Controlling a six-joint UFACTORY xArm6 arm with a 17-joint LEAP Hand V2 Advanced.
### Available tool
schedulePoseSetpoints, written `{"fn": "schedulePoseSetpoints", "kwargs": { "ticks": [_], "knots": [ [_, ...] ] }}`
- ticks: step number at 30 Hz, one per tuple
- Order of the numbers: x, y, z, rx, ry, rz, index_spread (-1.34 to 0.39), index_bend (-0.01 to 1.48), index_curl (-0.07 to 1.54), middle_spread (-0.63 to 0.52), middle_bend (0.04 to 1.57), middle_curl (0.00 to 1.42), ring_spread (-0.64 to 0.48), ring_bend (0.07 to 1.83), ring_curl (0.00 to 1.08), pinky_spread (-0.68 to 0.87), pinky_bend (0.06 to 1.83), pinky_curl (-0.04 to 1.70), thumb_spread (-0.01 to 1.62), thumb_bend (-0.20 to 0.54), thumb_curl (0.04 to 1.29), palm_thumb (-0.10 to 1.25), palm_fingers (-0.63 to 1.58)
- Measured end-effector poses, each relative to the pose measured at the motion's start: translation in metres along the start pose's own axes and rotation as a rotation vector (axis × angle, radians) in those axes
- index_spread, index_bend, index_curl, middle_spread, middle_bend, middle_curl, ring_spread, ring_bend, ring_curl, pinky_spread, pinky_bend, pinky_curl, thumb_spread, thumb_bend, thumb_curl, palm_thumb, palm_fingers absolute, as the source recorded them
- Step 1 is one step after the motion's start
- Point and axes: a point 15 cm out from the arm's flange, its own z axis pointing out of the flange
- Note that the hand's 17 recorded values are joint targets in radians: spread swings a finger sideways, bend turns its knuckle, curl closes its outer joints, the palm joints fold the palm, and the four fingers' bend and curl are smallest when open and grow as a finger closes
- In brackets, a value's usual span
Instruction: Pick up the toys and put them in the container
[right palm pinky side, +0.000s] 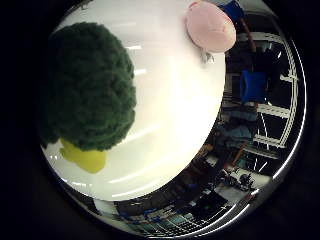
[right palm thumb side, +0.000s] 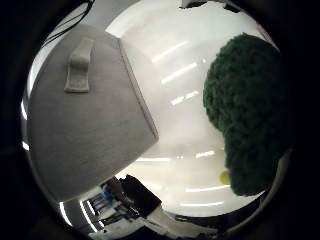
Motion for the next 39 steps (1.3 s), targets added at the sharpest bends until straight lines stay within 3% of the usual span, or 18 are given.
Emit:
{"fn": "schedulePoseSetpoints", "kwargs": {
  "ticks": [12, 17, 19, 23, 26, 32, 35, 39],
  "knots": [
    [-0.004, 0.011, 0.013, -0.029, -0.008, 0.0, -0.33, 0.14, 0.25, 0.12, 0.19, 0.31, 0.23, 0.4, 0.29, 0.46, 0.55, 0.31, 1.04, -0.022, 0.27, 0.26, 0.11],
    [-0.001, 0.013, 0.015, -0.034, -0.008, 0.005, -0.31, 0.17, 0.26, 0.01, 0.24, 0.33, 0.15, 0.52, 0.3, 0.42, 0.56, 0.29, 1.06, -0.016, 0.27, 0.32, 0.31],
    [0.001, 0.014, 0.015, -0.036, -0.008, 0.011, -0.31, 0.17, 0.27, -0.05, 0.3, 0.35, 0.05, 0.63, 0.32, 0.32, 0.54, 0.28, 1.07, -0.014, 0.27, 0.35, 0.48],
    [0.006, 0.012, 0.013, -0.022, -0.005, 0.022, -0.36, 0.21, 0.31, -0.24, 0.56, 0.48, -0.25, 0.9, 0.42, -0.27, 0.76, 0.31, 1.1, -0.011, 0.28, 0.45, 1.07],
    [0.016, 0.001, 0.003, 0.043, 0.011, 0.036, -0.41, 0.42, 0.45, -0.29, 0.79, 0.62, -0.3, 1.04, 0.52, -0.39, 0.99, 0.43, 1.11, -0.012, 0.28, 0.5, 1.25],
    [0.03, 0.006, -0.013, 0.156, 0.041, 0.064, -0.37, 0.96, 0.77, -0.28, 1.14, 0.84, -0.29, 1.27, 0.69, -0.28, 1.34, 0.65, 1.16, 0.009, 0.29, 0.67, 1.13],
    [0.034, 0.01, -0.033, 0.202, 0.055, 0.077, -0.32, 1.05, 0.83, -0.25, 1.23, 0.89, -0.29, 1.32, 0.75, -0.23, 1.39, 0.73, 1.22, 0.044, 0.31, 0.81, 1.08],
    [0.032, 0.032, -0.047, 0.167, 0.042, 0.094, -0.27, 1.1, 0.87, -0.22, 1.28, 0.91, -0.28, 1.34, 0.81, -0.2, 1.38, 0.83, 1.25, 0.032, 0.34, 0.89, 1.04]
  ]
}}
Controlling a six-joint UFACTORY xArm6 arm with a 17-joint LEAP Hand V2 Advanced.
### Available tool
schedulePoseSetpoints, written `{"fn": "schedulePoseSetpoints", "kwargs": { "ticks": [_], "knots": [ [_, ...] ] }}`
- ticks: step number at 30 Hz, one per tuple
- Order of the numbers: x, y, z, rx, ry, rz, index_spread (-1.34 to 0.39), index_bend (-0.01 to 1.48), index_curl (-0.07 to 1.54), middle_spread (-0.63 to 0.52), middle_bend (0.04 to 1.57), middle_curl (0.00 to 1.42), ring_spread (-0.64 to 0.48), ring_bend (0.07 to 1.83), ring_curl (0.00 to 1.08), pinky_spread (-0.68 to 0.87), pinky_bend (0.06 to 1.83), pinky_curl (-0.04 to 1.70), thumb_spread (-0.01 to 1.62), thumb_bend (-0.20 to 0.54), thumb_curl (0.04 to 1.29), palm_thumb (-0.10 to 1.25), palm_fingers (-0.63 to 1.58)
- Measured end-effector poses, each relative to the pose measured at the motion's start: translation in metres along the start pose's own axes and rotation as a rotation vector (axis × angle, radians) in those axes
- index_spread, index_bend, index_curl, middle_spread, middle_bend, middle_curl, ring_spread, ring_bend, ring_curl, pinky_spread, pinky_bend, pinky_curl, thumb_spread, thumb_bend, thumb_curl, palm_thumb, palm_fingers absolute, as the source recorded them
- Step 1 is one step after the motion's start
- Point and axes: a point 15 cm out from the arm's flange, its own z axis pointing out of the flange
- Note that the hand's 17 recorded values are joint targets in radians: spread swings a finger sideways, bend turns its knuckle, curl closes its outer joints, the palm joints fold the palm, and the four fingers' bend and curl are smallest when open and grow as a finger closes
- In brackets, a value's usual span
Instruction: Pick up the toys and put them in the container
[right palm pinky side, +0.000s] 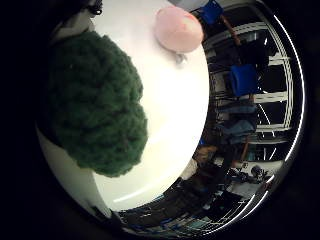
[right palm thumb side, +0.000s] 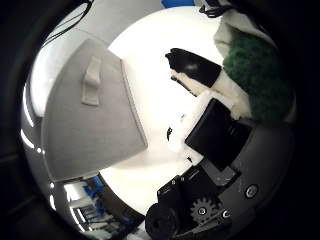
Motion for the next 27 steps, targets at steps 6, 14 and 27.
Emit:
{"fn": "schedulePoseSetpoints", "kwargs": {
  "ticks": [6, 14, 27],
  "knots": [
    [-0.02, 0.025, -0.063, -0.007, -0.062, 0.026, -0.24, 1.12, 0.88, -0.2, 1.3, 0.92, -0.27, 1.33, 0.86, -0.17, 1.35, 0.93, 1.27, -0.007, 0.36, 0.94, 1.04],
    [-0.051, 0.035, -0.176, -0.016, -0.14, -0.011, -0.23, 1.12, 0.88, -0.19, 1.31, 0.91, -0.27, 1.3, 0.9, -0.16, 1.28, 1.05, 1.28, -0.01, 0.37, 0.94, 1.04],
    [-0.124, 0.025, -0.312, 0.059, -0.213, -0.13, -0.23, 1.1, 0.88, -0.19, 1.29, 0.91, -0.29, 1.26, 0.94, -0.17, 1.19, 1.18, 1.29, -0.01, 0.37, 0.92, 1.06]
  ]
}}
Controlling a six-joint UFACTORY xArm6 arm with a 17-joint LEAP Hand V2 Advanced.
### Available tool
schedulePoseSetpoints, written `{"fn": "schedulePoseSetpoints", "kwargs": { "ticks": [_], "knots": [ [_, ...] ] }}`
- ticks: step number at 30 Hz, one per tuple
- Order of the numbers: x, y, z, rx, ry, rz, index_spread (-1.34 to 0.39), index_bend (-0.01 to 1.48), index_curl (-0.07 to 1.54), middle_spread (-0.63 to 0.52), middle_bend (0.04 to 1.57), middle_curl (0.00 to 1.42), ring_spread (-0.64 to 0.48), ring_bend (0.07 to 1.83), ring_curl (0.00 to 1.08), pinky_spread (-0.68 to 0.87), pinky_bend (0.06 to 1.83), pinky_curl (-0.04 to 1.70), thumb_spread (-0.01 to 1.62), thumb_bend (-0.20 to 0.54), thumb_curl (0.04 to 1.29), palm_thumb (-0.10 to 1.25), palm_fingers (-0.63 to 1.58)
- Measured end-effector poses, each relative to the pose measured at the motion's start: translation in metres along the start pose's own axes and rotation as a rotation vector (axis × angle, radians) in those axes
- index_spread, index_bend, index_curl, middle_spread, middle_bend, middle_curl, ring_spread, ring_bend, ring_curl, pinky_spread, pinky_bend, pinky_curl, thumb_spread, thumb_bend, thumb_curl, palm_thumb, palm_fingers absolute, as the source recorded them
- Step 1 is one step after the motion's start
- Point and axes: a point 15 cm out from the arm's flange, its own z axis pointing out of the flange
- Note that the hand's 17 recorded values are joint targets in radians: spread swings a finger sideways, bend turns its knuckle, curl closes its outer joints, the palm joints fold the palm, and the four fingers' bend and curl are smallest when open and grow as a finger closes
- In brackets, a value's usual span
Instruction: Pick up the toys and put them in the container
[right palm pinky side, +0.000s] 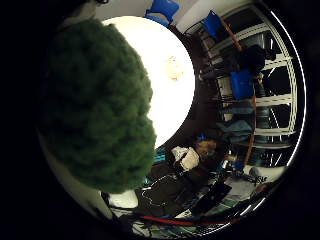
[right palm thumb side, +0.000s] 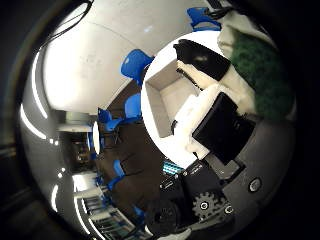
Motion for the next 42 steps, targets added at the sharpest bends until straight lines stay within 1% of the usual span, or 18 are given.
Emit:
{"fn": "schedulePoseSetpoints", "kwargs": {
  "ticks": [7, 13, 19, 21, 23, 25, 28, 29, 30, 31, 32, 33, 34, 36, 37, 39, 40, 42],
  "knots": [
    [-0.048, -0.024, 0.002, -0.017, -0.032, -0.052, -0.23, 1.09, 0.89, -0.19, 1.27, 0.91, -0.29, 1.26, 0.95, -0.18, 1.17, 1.21, 1.29, -0.01, 0.37, 0.92, 1.06],
    [-0.083, -0.043, 0.029, -0.063, -0.05, -0.089, -0.23, 1.08, 0.89, -0.19, 1.27, 0.92, -0.3, 1.25, 0.96, -0.19, 1.16, 1.23, 1.3, -0.01, 0.37, 0.92, 1.06],
    [-0.093, -0.066, 0.053, -0.063, -0.054, -0.086, -0.23, 1.07, 0.9, -0.19, 1.27, 0.92, -0.3, 1.24, 0.97, -0.19, 1.15, 1.25, 1.3, -0.011, 0.35, 0.9, 1.07],
    [-0.093, -0.073, 0.057, -0.049, -0.055, -0.083, -0.24, 1.07, 0.9, -0.19, 1.26, 0.93, -0.3, 1.24, 0.97, -0.19, 1.15, 1.25, 1.3, -0.013, 0.35, 0.88, 1.06],
    [-0.094, -0.086, 0.059, -0.01, -0.058, -0.08, -0.24, 1.03, 0.89, -0.2, 1.22, 0.92, -0.3, 1.23, 0.96, -0.21, 1.13, 1.22, 1.3, -0.014, 0.34, 0.87, 1.05],
    [-0.094, -0.099, 0.061, 0.03, -0.061, -0.078, -0.25, 0.96, 0.87, -0.2, 1.17, 0.9, -0.29, 1.21, 0.92, -0.24, 1.09, 1.15, 1.3, -0.015, 0.34, 0.86, 1.06],
    [-0.093, -0.104, 0.074, 0.012, -0.058, -0.082, -0.29, 0.62, 0.8, -0.22, 1.03, 0.81, -0.29, 1.16, 0.79, -0.39, 0.99, 0.96, 1.28, -0.02, 0.34, 0.81, 0.98],
    [-0.093, -0.105, 0.079, -0.002, -0.057, -0.085, -0.31, 0.47, 0.77, -0.23, 0.95, 0.78, -0.29, 1.15, 0.75, -0.45, 0.99, 0.91, 1.27, -0.023, 0.33, 0.79, 0.85],
    [-0.092, -0.105, 0.084, -0.014, -0.055, -0.09, -0.33, 0.37, 0.74, -0.24, 0.88, 0.75, -0.29, 1.14, 0.74, -0.49, 1.0, 0.89, 1.27, -0.022, 0.33, 0.78, 0.7],
    [-0.092, -0.105, 0.088, -0.023, -0.054, -0.097, -0.36, 0.32, 0.71, -0.25, 0.82, 0.73, -0.29, 1.11, 0.71, -0.49, 0.98, 0.86, 1.27, -0.018, 0.33, 0.77, 0.63],
    [-0.092, -0.103, 0.092, -0.038, -0.053, -0.108, -0.39, 0.32, 0.69, -0.25, 0.74, 0.69, -0.27, 1.04, 0.68, -0.45, 0.94, 0.86, 1.27, -0.02, 0.33, 0.76, 0.49],
    [-0.092, -0.101, 0.096, -0.052, -0.053, -0.118, -0.43, 0.33, 0.66, -0.23, 0.65, 0.66, -0.24, 0.98, 0.64, -0.37, 0.87, 0.85, 1.27, -0.018, 0.32, 0.74, 0.36],
    [-0.094, -0.098, 0.099, -0.07, -0.053, -0.134, -0.45, 0.34, 0.64, -0.22, 0.62, 0.63, -0.22, 0.94, 0.61, -0.32, 0.84, 0.84, 1.27, -0.016, 0.32, 0.74, 0.34],
    [-0.097, -0.094, 0.106, -0.099, -0.054, -0.155, -0.46, 0.34, 0.61, -0.17, 0.52, 0.58, -0.15, 0.83, 0.56, -0.17, 0.81, 0.83, 1.27, -0.02, 0.31, 0.72, 0.21],
    [-0.099, -0.091, 0.109, -0.115, -0.055, -0.161, -0.46, 0.33, 0.57, -0.13, 0.47, 0.54, -0.08, 0.74, 0.51, -0.03, 0.78, 0.81, 1.27, -0.021, 0.31, 0.69, 0.17],
    [-0.101, -0.087, 0.114, -0.141, -0.055, -0.176, -0.46, 0.31, 0.53, -0.09, 0.43, 0.5, 0.01, 0.63, 0.45, 0.15, 0.73, 0.77, 1.27, -0.02, 0.31, 0.67, 0.11],
    [-0.102, -0.085, 0.116, -0.151, -0.057, -0.186, -0.46, 0.3, 0.51, -0.07, 0.4, 0.47, 0.08, 0.57, 0.41, 0.26, 0.71, 0.73, 1.27, -0.017, 0.3, 0.66, 0.1],
    [-0.102, -0.084, 0.116, -0.157, -0.058, -0.196, -0.46, 0.27, 0.47, -0.04, 0.37, 0.45, 0.14, 0.51, 0.37, 0.38, 0.66, 0.68, 1.26, -0.018, 0.3, 0.64, 0.09]
  ]
}}
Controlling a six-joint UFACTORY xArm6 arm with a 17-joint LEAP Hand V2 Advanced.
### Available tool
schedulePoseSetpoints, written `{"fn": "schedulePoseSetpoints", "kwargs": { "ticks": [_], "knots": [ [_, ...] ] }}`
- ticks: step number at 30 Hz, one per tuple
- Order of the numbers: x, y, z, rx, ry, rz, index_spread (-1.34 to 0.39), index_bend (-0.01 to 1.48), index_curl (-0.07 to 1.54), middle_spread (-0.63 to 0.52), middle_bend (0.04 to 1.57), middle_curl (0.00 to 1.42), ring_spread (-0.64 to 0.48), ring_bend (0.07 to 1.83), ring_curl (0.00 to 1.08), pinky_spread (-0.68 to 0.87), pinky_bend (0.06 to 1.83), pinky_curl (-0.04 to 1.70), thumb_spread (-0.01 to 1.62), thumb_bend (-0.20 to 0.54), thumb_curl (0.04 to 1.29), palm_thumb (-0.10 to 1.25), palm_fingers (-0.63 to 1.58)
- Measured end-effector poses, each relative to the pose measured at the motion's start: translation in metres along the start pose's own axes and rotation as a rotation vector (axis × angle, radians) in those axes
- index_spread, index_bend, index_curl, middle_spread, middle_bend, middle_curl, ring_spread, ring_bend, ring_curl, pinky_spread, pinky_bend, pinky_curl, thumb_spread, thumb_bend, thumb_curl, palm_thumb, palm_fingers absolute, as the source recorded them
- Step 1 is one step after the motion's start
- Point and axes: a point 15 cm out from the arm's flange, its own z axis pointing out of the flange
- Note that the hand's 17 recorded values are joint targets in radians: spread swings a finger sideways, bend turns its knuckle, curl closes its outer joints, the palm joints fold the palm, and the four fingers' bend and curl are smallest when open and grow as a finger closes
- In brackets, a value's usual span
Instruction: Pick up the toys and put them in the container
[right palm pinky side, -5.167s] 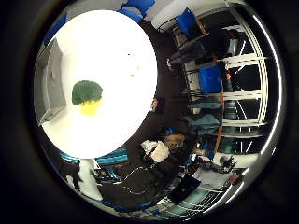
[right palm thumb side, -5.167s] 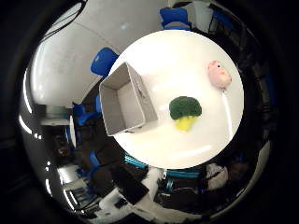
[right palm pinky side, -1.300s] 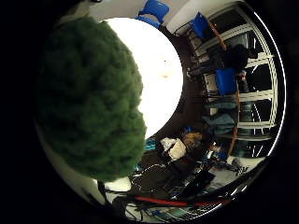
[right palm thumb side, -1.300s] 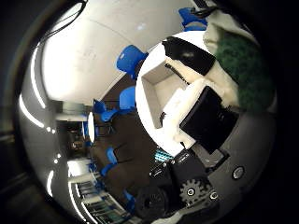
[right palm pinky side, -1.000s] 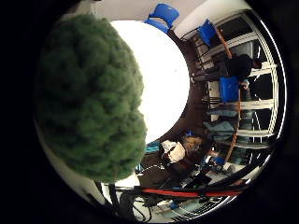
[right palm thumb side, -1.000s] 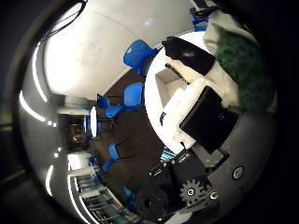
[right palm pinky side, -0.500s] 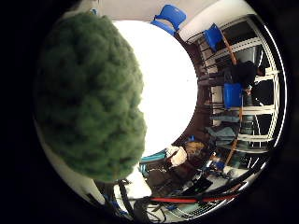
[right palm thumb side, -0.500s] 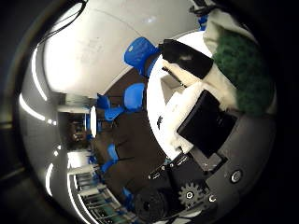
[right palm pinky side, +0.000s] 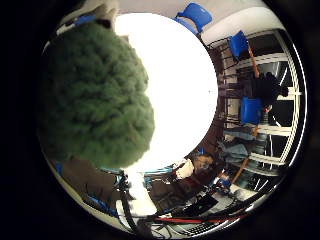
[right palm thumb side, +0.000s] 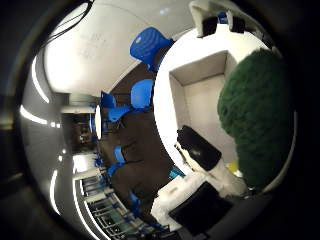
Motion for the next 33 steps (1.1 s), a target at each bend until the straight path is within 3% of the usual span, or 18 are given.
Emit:
{"fn": "schedulePoseSetpoints", "kwargs": {
  "ticks": [5, 13, 33],
  "knots": [
    [0.0, 0.003, 0.001, -0.013, -0.001, -0.027, -0.47, 0.22, 0.41, 0.02, 0.23, 0.37, 0.21, 0.37, 0.3, 0.54, 0.54, 0.55, 1.25, -0.017, 0.3, 0.61, 0.05],
    [0.011, 0.016, -0.005, -0.033, 0.0, -0.05, -0.46, 0.18, 0.35, 0.09, 0.18, 0.32, 0.25, 0.28, 0.26, 0.54, 0.48, 0.43, 1.21, -0.02, 0.29, 0.58, 0.06],
    [0.215, 0.134, -0.075, 0.018, 0.078, 0.264, -0.39, 0.17, 0.3, 0.17, 0.18, 0.28, 0.28, 0.26, 0.26, 0.52, 0.54, 0.34, 1.18, -0.018, 0.27, 0.51, 0.05]
  ]
}}
